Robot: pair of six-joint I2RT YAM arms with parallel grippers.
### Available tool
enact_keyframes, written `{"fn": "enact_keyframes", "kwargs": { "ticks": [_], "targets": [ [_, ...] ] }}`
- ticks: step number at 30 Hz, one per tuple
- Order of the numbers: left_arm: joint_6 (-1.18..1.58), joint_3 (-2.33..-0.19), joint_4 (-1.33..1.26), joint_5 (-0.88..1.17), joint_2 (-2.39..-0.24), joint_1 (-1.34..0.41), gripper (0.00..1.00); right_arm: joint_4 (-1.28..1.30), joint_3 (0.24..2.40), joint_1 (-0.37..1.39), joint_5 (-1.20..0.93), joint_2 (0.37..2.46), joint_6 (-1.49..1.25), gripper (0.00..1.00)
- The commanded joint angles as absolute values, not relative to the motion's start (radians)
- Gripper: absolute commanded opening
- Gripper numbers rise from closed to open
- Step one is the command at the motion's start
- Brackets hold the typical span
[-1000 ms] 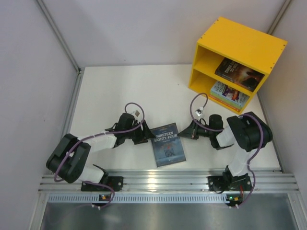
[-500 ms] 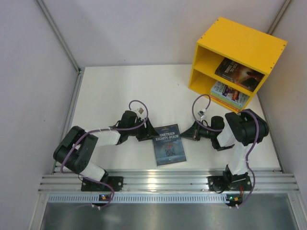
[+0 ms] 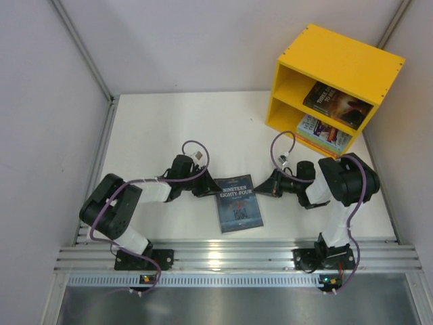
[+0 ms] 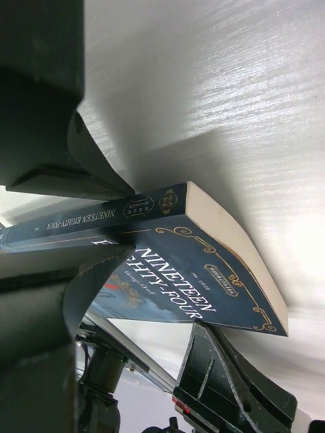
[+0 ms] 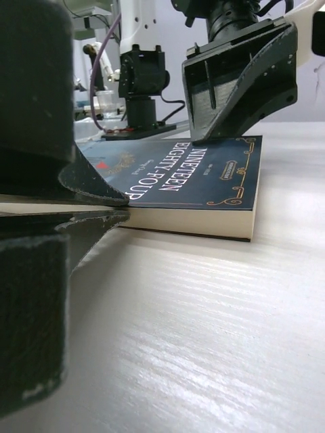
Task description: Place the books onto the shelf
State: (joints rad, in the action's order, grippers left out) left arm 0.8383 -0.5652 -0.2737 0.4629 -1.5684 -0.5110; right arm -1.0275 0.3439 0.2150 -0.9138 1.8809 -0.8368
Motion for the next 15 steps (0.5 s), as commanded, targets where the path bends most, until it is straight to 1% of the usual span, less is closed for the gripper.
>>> {"fn": "enact_keyframes", "kwargs": {
  "ticks": [1,3,4,5,6,7,8,9,10,11,12,13,14,15],
  "targets": [
    [0.859,-0.586,-0.385,0.551,-1.600,-0.517,0.34,-0.864,0.393,0.206,-0.822,1.872,-0.741,0.00],
    [0.868,-0.610,-0.388,0.581,-1.635,-0.517,0.23,-0.801,0.417,0.210,-0.783,1.830,-0.718,0.05],
    [0.927,-0.607,-0.472,0.631,-1.652,-0.517,0.08,-0.628,0.464,0.225,-0.722,1.774,-0.671,0.17],
    [0.928,-0.606,-0.472,0.632,-1.652,-0.517,0.08,-0.626,0.465,0.225,-0.721,1.751,-0.648,0.17],
    [0.969,-0.604,-0.513,0.641,-1.654,-0.515,0.03,-0.491,0.483,0.230,-0.691,1.727,-0.622,0.24],
    [0.989,-0.606,-0.529,0.652,-1.655,-0.517,0.00,-0.413,0.527,0.239,-0.657,1.703,-0.594,0.40],
    [1.011,-0.606,-0.544,0.653,-1.651,-0.515,0.00,-0.340,0.550,0.245,-0.582,1.648,-0.544,0.48],
    [1.058,-0.604,-0.555,0.649,-1.646,-0.517,0.00,-0.199,0.572,0.252,-0.536,1.614,-0.522,0.57],
    [1.080,-0.604,-0.560,0.635,-1.626,-0.517,0.00,-0.133,0.610,0.270,-0.417,1.577,-0.505,0.68],
    [1.124,-0.604,-0.552,0.599,-1.614,-0.517,0.00,-0.070,0.630,0.288,-0.338,1.495,-0.480,0.73],
    [1.147,-0.609,-0.536,0.569,-1.600,-0.517,0.00,0.048,0.650,0.319,-0.246,1.452,-0.463,0.76],
    [1.167,-0.614,-0.485,0.543,-1.576,-0.515,0.00,0.095,0.693,0.410,-0.048,1.410,-0.431,0.80],
    [1.210,-0.627,-0.467,0.497,-1.563,-0.515,0.00,0.127,0.713,0.467,0.056,1.343,-0.417,0.81],
    [1.233,-0.630,-0.451,0.483,-1.545,-0.517,0.00,0.164,0.744,0.585,0.140,1.318,-0.410,0.80]
  ]
}}
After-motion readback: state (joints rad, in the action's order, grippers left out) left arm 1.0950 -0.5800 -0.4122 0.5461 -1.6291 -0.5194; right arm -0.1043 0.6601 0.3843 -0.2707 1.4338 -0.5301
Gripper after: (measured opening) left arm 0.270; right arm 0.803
